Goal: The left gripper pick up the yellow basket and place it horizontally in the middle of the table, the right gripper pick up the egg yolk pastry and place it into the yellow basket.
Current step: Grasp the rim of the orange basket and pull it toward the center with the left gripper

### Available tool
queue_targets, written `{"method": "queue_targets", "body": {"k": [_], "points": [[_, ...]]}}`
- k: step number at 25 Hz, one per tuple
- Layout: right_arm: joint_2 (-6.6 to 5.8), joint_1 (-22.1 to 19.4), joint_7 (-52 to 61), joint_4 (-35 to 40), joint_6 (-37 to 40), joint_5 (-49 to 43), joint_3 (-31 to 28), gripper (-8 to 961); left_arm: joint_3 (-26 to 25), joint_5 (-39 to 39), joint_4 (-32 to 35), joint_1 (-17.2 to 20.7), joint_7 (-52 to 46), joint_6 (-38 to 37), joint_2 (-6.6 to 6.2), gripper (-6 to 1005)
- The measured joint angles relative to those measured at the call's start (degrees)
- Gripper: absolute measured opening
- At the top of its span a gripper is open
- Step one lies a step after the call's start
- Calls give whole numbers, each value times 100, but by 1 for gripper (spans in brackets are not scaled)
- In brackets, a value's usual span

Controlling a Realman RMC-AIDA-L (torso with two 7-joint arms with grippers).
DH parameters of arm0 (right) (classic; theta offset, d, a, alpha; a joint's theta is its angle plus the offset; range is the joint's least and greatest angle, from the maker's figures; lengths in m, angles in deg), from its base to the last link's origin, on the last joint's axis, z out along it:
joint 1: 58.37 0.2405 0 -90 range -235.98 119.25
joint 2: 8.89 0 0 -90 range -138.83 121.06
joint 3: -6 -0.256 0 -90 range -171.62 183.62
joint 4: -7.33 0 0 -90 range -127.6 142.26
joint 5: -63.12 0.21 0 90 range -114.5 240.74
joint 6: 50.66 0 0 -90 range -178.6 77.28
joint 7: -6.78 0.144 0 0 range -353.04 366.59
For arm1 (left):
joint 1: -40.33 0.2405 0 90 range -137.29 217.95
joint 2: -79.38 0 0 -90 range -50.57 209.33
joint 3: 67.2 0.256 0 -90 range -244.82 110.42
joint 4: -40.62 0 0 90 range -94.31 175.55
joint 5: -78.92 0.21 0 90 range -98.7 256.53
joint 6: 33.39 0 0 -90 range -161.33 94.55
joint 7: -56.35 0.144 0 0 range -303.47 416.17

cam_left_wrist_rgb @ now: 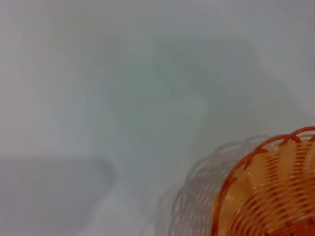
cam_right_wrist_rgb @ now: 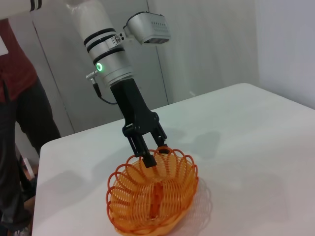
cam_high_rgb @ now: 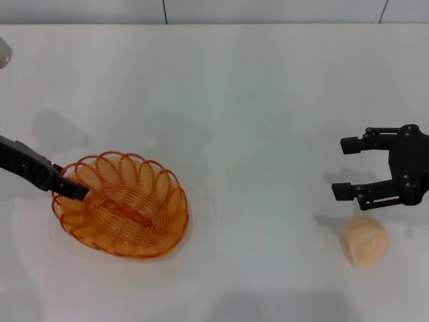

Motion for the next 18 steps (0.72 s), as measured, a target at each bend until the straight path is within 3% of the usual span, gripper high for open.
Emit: {"method": "queue_targets", "body": {"k": [15,18], "points": [[0,7,0,0,0,32,0,858,11,1,-223,-15,-4,161,7,704],[0,9,0,0,0,33,0,858,15,0,-223,-16,-5,161,6,606]]}}
